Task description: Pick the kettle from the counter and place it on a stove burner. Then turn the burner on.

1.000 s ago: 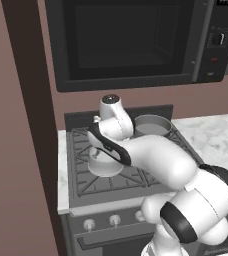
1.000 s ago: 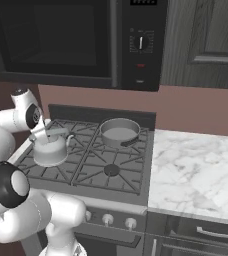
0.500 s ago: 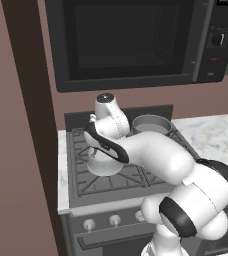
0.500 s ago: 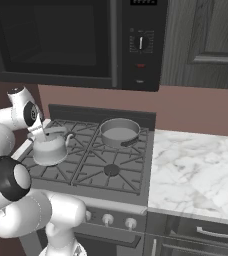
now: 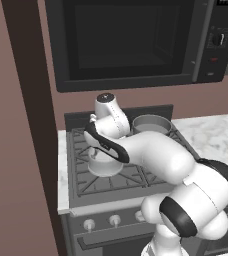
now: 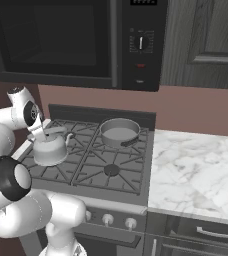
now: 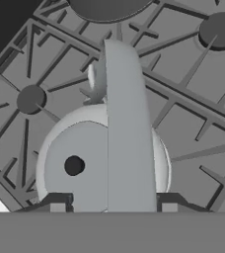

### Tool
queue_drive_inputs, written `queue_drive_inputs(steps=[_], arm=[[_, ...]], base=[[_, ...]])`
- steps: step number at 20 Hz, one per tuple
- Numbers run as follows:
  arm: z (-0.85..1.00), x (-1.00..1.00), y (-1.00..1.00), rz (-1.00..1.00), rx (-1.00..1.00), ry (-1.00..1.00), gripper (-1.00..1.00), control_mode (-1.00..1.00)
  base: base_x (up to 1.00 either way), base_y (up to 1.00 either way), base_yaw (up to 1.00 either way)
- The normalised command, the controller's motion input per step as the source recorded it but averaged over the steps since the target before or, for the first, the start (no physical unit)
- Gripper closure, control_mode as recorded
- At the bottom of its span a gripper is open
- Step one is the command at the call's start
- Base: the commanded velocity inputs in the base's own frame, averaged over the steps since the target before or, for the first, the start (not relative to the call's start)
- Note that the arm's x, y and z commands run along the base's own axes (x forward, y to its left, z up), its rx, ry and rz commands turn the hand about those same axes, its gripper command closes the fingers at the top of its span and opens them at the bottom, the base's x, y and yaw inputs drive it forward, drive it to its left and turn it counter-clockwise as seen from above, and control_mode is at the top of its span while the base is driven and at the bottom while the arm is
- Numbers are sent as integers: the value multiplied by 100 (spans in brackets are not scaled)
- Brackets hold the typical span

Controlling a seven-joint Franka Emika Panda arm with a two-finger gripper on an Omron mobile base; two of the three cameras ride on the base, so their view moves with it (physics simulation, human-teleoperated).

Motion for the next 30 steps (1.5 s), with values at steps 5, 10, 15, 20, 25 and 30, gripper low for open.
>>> queue_drive_inputs(steps=[5,10,15,20,25,30], arm=[[3,0,0,0,0,-2,-100,-100],[32,-3,0,0,0,-14,-100,-100],[40,-30,0,0,0,-16,-100,-100],[26,-76,-5,0,0,-9,-100,-100],[0,-100,-39,0,0,-2,-100,-100],[10,-87,-54,1,1,-34,-100,-100]], base=[[0,0,0],[0,0,0],[0,0,0],[0,0,0],[0,0,0],[0,0,0]])
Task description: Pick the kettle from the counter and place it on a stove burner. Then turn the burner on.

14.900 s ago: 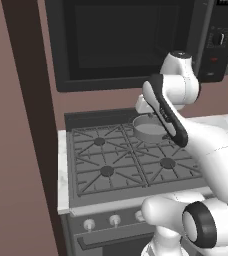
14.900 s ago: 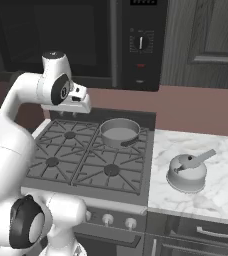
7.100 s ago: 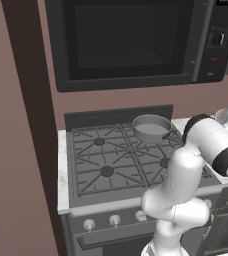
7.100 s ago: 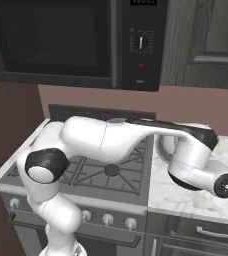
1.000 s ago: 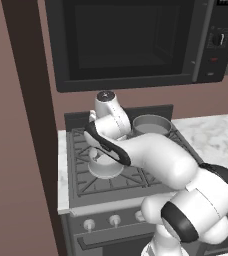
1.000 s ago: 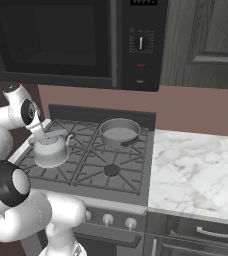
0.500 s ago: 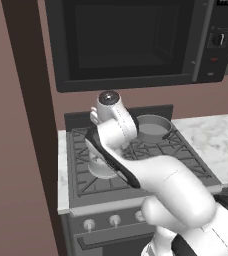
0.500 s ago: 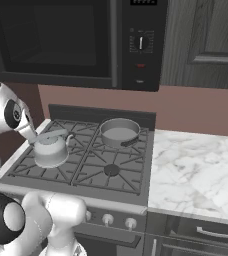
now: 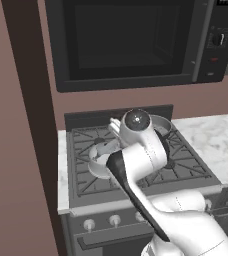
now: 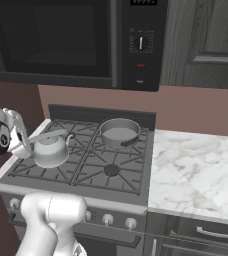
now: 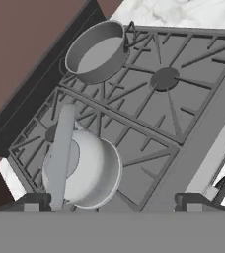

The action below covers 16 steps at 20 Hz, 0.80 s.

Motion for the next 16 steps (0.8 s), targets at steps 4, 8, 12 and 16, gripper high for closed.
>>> queue_drive_inputs(steps=[4,8,12,16], arm=[[20,-51,-23,2,0,-60,-100,-100],[2,-6,0,0,0,-11,-100,-100],[0,0,0,0,0,0,-100,-100],[0,0,0,0,0,0,-100,-100]], base=[[0,0,0],[0,0,0],[0,0,0],[0,0,0]])
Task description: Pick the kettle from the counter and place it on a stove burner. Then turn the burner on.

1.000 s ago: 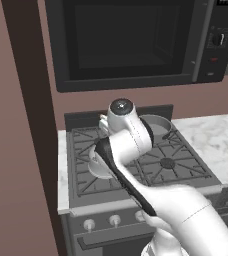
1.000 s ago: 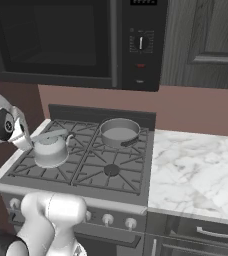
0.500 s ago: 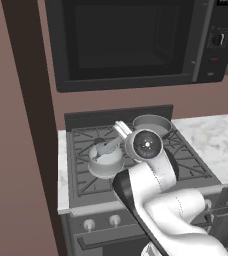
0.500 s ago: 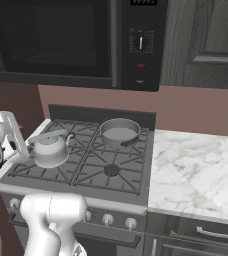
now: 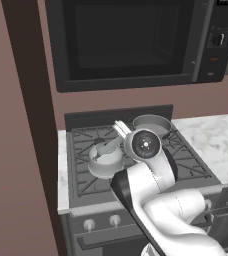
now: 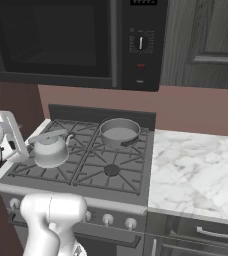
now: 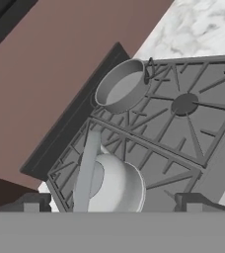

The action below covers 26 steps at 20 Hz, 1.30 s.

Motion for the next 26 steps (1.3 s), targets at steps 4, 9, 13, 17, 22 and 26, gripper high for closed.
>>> queue_drive_inputs(steps=[4,9,13,17,22,26], arm=[[0,0,0,0,0,0,-100,-100],[0,0,0,0,0,0,-100,-100],[0,0,0,0,0,0,-100,-100],[0,0,0,0,0,0,-100,100],[0,0,0,0,0,0,-100,100],[0,0,0,0,0,0,-100,100]], base=[[0,0,0],[0,0,0],[0,0,0],[-4,0,0],[-22,-17,-1],[-7,-46,-11]])
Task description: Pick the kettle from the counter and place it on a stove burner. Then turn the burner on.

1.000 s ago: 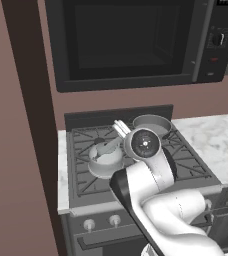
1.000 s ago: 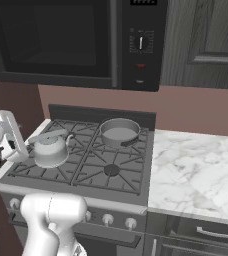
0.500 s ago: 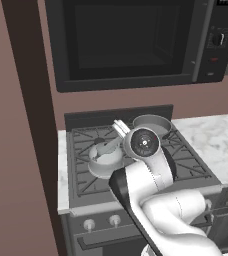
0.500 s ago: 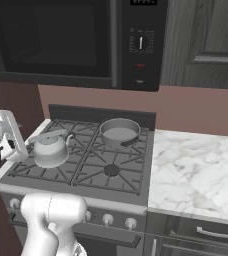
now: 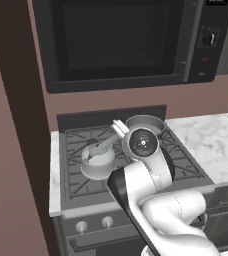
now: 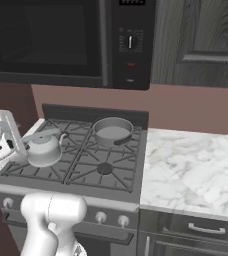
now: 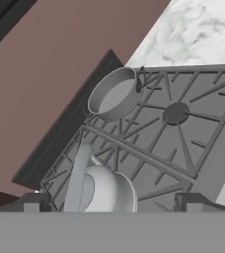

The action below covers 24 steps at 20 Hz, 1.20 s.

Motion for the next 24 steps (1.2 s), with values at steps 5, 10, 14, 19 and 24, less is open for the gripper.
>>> queue_drive_inputs(steps=[5,10,14,19,24], arm=[[0,0,0,0,0,0,-100,100],[0,0,0,0,0,0,-100,100],[0,0,0,0,0,0,-100,100],[0,0,0,0,0,0,-100,100],[0,0,0,0,0,0,-100,100]], base=[[-5,-66,-13],[-3,-59,-10],[-3,-23,-1],[-10,0,0],[-36,0,1]])
